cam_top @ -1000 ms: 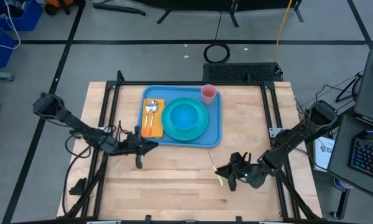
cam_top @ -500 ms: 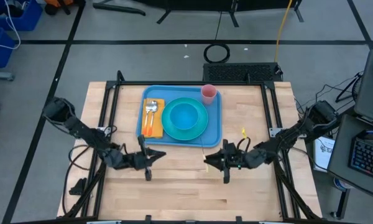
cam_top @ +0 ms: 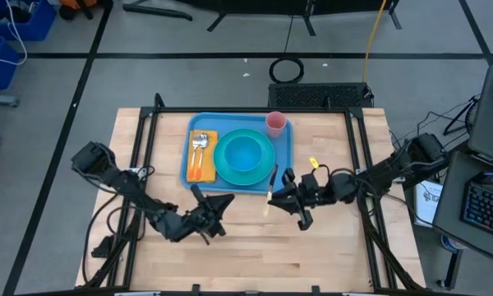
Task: Set up tray
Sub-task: Put the yellow knife on the yellow napkin to the right of the orange spoon
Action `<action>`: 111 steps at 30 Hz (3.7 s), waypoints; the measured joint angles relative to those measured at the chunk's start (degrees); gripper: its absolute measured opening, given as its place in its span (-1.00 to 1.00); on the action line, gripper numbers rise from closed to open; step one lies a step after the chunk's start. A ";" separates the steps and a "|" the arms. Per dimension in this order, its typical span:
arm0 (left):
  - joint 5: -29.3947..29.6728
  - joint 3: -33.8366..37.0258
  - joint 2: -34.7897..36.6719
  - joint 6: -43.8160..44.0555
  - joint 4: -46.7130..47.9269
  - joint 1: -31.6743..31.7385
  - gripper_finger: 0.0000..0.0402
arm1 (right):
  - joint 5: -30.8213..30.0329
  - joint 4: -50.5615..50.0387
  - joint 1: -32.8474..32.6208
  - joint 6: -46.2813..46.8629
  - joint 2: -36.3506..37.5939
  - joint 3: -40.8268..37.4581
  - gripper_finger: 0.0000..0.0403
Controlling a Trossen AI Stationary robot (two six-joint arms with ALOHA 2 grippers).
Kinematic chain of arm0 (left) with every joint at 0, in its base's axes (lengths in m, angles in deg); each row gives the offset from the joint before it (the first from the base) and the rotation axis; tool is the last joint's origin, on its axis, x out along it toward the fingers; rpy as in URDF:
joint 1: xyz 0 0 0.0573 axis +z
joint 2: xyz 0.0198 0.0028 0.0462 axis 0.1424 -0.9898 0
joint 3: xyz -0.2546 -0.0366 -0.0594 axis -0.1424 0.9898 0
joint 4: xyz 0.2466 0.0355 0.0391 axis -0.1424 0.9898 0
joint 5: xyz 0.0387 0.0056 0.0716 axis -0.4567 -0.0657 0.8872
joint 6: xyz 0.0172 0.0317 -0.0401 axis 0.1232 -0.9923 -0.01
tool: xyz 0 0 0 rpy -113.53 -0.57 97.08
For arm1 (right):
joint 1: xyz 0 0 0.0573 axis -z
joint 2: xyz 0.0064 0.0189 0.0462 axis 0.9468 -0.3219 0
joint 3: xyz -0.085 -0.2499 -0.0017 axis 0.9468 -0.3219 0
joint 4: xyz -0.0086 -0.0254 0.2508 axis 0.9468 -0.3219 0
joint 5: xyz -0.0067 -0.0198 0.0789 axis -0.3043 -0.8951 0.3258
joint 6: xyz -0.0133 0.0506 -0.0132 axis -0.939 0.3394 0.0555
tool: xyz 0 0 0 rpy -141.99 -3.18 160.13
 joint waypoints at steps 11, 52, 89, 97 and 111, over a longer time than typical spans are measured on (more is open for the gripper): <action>-11.25 -4.91 -0.26 -3.72 3.64 1.26 -0.66 | 3.94 7.53 3.29 -2.88 0.00 0.00 -0.82; -12.92 -18.15 -17.51 -43.86 -26.43 7.78 -0.08 | 9.61 18.91 10.00 3.23 -0.28 0.00 -0.82; -21.96 -18.09 -17.51 -38.41 -25.67 11.64 -0.22 | 9.31 19.38 11.16 5.70 -2.05 0.00 -0.82; -21.14 -18.09 -17.51 -38.48 -25.60 11.48 -0.58 | 9.24 20.93 11.48 6.26 -2.56 0.00 -0.82; -18.59 -18.09 -17.42 -40.59 -25.53 11.34 -0.62 | 9.29 20.65 11.47 7.03 -2.56 -0.02 -0.82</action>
